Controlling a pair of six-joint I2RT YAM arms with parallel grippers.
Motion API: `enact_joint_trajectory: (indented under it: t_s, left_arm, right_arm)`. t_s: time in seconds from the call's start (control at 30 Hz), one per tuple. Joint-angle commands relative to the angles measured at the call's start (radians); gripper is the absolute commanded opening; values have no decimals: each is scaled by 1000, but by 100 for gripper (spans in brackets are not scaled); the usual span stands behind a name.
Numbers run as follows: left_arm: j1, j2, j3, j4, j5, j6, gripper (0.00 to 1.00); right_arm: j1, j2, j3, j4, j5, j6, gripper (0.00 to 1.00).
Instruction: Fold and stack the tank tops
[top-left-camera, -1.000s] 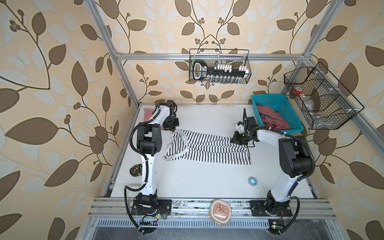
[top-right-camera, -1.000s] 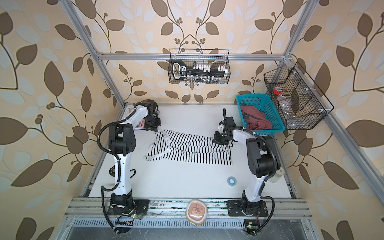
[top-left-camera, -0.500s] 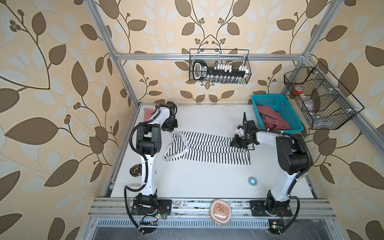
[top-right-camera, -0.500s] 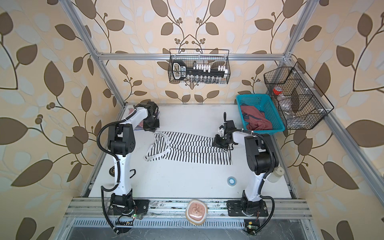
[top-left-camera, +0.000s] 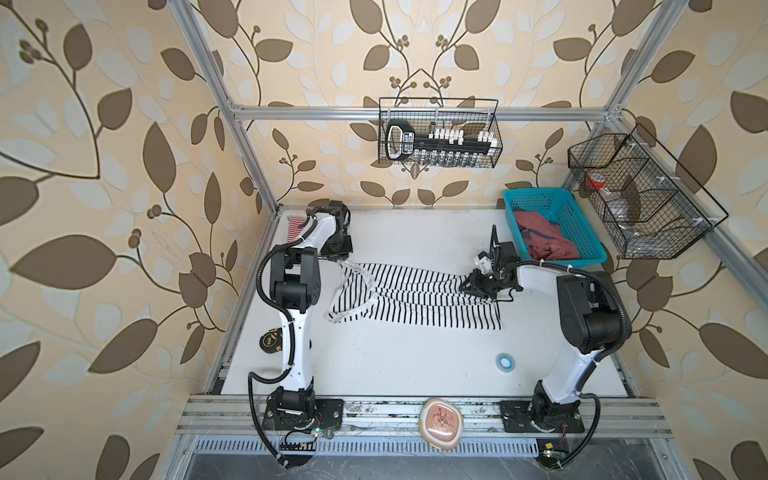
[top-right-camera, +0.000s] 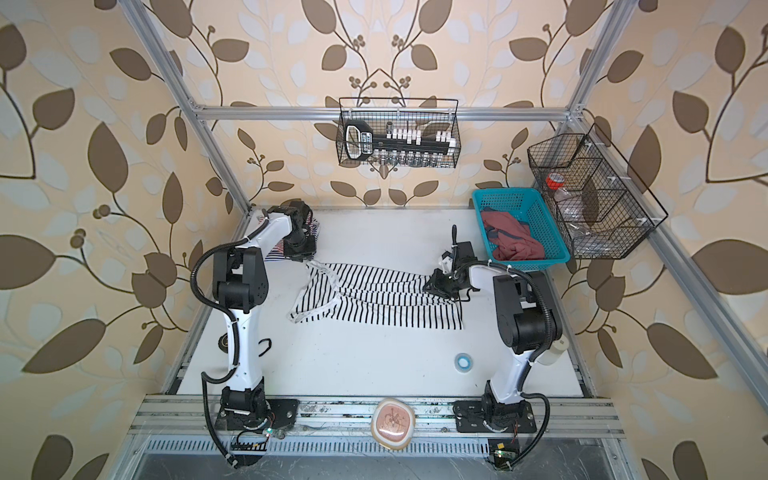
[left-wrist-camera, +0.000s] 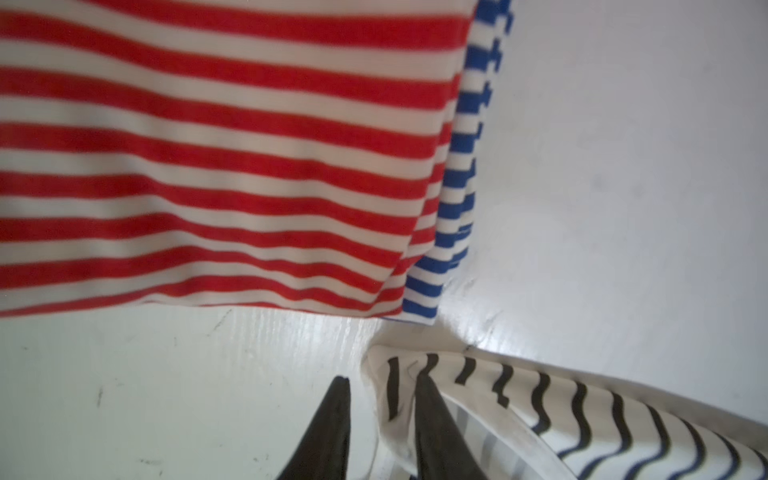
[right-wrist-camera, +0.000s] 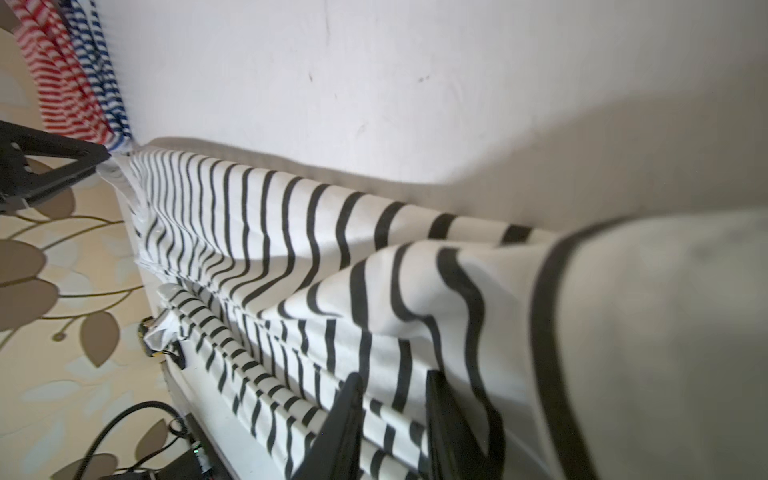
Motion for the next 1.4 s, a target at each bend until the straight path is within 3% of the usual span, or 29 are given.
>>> enact_joint_trajectory:
  t_s: [0.0, 0.17, 0.3, 0.53, 0.77, 1.0, 1.37]
  left_arm:
    - [7, -127, 63, 17, 56, -29, 32]
    - [6, -200, 47, 40, 112, -56, 34]
    - [-5, -245, 3, 68, 170, -95, 34]
    - [-154, -206, -52, 143, 277, -136, 23]
    - [-248, -79, -45, 154, 341, -166, 13]
    - [-251, -57, -124, 195, 357, -171, 11]
    - [-252, 10, -170, 230, 362, -182, 11]
  right_arm:
    - [-24, -83, 14, 26, -77, 40, 31]
    - [-77, -157, 115, -91, -33, -19, 33]
    - [-107, -124, 252, -304, 115, -157, 30]
    - [-100, 12, 423, -494, 254, -292, 28]
    - [-10, 73, 498, -542, 358, -336, 29]
    - [50, 119, 521, -550, 432, -337, 28]
    - [55, 215, 555, -559, 455, -343, 28]
